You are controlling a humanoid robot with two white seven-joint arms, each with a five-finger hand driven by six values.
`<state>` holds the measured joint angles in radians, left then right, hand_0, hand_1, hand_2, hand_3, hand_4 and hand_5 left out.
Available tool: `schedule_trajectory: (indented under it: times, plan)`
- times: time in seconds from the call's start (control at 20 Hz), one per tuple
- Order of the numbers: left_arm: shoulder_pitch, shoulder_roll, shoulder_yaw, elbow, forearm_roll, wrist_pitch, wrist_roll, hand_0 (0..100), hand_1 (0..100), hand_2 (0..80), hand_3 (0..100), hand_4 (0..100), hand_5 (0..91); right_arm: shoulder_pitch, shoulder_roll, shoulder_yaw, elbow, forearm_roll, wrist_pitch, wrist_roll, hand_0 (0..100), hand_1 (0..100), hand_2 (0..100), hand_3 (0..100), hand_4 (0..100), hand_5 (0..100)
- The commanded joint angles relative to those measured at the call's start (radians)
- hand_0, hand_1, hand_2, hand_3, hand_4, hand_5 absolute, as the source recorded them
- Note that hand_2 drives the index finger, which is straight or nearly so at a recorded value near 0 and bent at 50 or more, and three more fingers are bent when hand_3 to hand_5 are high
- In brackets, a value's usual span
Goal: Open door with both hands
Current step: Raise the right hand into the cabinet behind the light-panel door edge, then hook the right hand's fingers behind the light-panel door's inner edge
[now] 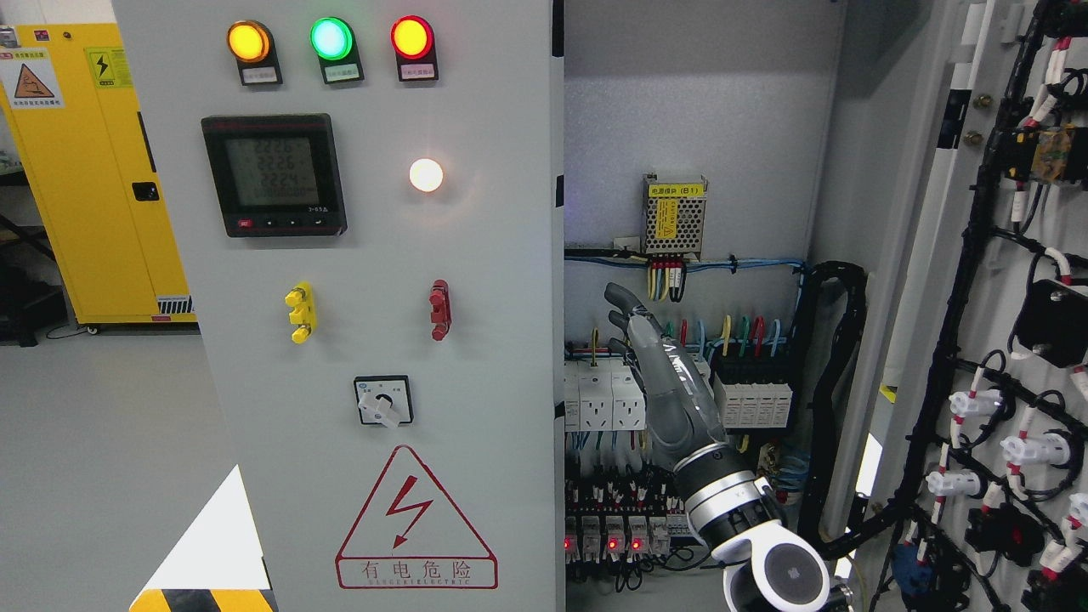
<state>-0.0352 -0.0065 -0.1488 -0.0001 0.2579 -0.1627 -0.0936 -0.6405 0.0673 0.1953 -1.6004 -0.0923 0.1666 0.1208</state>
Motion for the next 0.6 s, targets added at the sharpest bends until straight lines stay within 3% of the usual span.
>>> schedule_trajectory:
  times: [0.0,0.45,0.55]
  plan:
    - [0.000,-0.027,0.000,0.018,0.000,0.000,0.000,0,0,0.0,0,0,0.0,-0.050,0.003,0.000,0.108,-0.001,-0.001,0.028,24,0,0,0,0,0]
    - [0.000,-0.027,0.000,0.018,0.000,0.000,0.000,0,0,0.0,0,0,0.0,-0.067,-0.018,-0.005,0.114,-0.118,0.022,0.033,24,0,0,0,0,0]
    - [0.000,-0.027,0.000,0.018,0.000,0.000,0.000,0,0,0.0,0,0,0.0,-0.067,-0.021,-0.005,0.119,-0.136,0.022,0.052,24,0,0,0,0,0]
